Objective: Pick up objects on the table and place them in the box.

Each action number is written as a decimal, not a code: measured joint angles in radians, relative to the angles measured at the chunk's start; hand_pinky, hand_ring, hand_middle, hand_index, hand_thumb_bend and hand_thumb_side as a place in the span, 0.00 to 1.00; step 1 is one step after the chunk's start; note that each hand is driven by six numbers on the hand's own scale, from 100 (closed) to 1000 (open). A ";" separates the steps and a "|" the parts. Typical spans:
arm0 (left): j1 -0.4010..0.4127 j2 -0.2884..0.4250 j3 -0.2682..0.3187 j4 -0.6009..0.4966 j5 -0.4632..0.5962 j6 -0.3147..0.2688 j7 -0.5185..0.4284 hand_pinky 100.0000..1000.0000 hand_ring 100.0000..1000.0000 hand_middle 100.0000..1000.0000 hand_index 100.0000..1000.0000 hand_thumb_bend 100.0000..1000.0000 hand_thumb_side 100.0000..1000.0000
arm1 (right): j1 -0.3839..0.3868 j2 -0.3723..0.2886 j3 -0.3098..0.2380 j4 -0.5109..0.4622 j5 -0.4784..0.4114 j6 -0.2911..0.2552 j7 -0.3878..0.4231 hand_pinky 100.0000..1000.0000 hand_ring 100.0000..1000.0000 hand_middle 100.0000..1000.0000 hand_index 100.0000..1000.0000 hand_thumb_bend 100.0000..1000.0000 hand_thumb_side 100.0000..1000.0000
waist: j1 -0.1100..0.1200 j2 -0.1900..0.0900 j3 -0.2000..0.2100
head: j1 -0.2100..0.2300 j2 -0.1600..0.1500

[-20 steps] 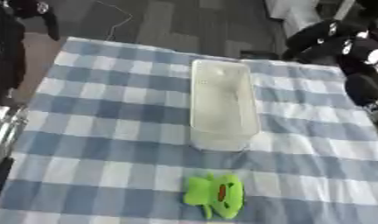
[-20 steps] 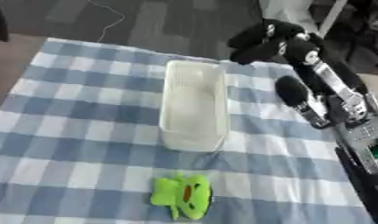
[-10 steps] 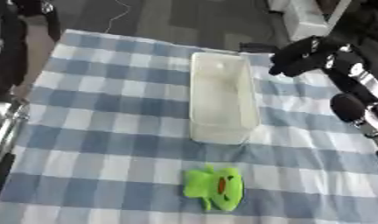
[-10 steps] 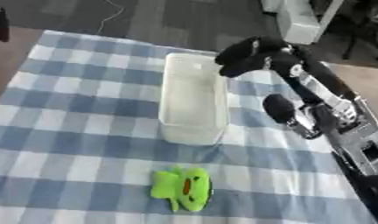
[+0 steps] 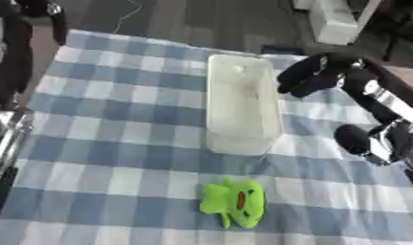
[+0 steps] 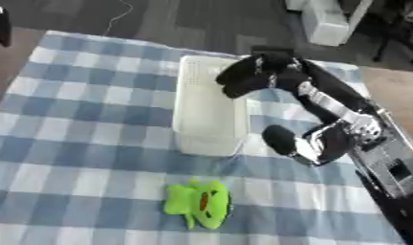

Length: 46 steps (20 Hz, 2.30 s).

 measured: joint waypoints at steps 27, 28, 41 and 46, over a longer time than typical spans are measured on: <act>0.004 -0.001 -0.006 0.000 0.000 0.002 -0.007 0.04 0.73 0.85 0.80 0.17 0.99 | -0.036 0.161 0.117 0.154 -0.076 0.135 0.135 0.54 0.69 0.83 0.93 0.22 0.77 | 0.003 0.000 0.004 | 0.000 0.008; 0.004 -0.001 -0.006 0.000 0.000 0.002 -0.007 0.04 0.73 0.85 0.80 0.17 0.99 | -0.036 0.163 0.124 0.164 -0.083 0.143 0.143 0.54 0.69 0.83 0.93 0.23 0.77 | 0.003 0.000 0.005 | 0.000 0.008; 0.004 -0.001 -0.006 0.000 0.000 0.002 -0.007 0.05 0.73 0.85 0.80 0.18 0.99 | -0.036 0.168 0.167 0.222 -0.157 0.229 0.229 0.48 0.69 0.85 0.99 0.23 0.76 | 0.003 0.000 0.009 | 0.000 0.008; 0.005 -0.001 -0.006 0.000 0.000 0.002 -0.007 0.04 0.73 0.85 0.80 0.18 0.99 | -0.035 0.168 0.177 0.222 -0.159 0.240 0.240 0.47 0.68 0.85 1.00 0.23 0.75 | 0.003 -0.001 0.007 | 0.000 0.008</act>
